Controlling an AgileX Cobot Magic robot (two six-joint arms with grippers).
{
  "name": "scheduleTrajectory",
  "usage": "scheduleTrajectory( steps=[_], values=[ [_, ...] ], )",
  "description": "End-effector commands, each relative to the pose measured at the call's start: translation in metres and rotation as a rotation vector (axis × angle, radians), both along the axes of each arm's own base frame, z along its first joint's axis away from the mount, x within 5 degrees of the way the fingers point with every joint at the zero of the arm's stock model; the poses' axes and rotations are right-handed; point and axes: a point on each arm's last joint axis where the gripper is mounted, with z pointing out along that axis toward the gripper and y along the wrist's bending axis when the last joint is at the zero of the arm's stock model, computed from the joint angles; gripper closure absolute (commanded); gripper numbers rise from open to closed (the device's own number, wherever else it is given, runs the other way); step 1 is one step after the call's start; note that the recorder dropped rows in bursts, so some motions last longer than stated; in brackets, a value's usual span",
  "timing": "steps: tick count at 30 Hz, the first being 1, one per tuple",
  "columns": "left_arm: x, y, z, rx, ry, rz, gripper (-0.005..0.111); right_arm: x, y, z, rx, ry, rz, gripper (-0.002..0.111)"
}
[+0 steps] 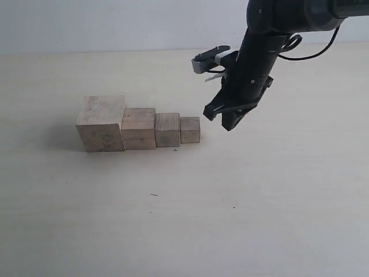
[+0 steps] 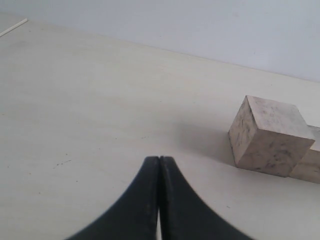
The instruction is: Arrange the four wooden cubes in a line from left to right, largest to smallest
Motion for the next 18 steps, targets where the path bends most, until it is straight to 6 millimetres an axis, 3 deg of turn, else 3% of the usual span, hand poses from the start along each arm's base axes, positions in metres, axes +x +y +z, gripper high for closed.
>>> scheduleTrajectory(
  steps=[1, 5, 8, 9, 12, 18],
  values=[
    [0.000, 0.000, 0.000, 0.000, -0.005, -0.005, 0.107, -0.003, 0.005, 0.007, 0.086, 0.028, -0.217, 0.108],
    [0.000, 0.000, 0.000, 0.000, -0.005, -0.005, 0.107, -0.025, -0.007, 0.017, 0.242, -0.090, -0.408, 0.108],
    [0.000, 0.000, 0.000, 0.000, -0.005, -0.005, 0.107, -0.057, -0.032, 0.059, 0.341, -0.266, -0.431, 0.108],
    [0.000, 0.000, 0.000, 0.000, -0.005, -0.005, 0.107, -0.063, -0.036, 0.065, 0.349, -0.275, -0.430, 0.108],
    [0.000, 0.000, 0.000, 0.000, -0.005, -0.005, 0.107, -0.093, -0.050, 0.111, 0.418, -0.304, -0.429, 0.108],
    [0.000, 0.000, 0.000, 0.000, -0.005, -0.005, 0.107, -0.119, -0.065, 0.167, 0.558, -0.420, -0.429, 0.108]
  ],
)
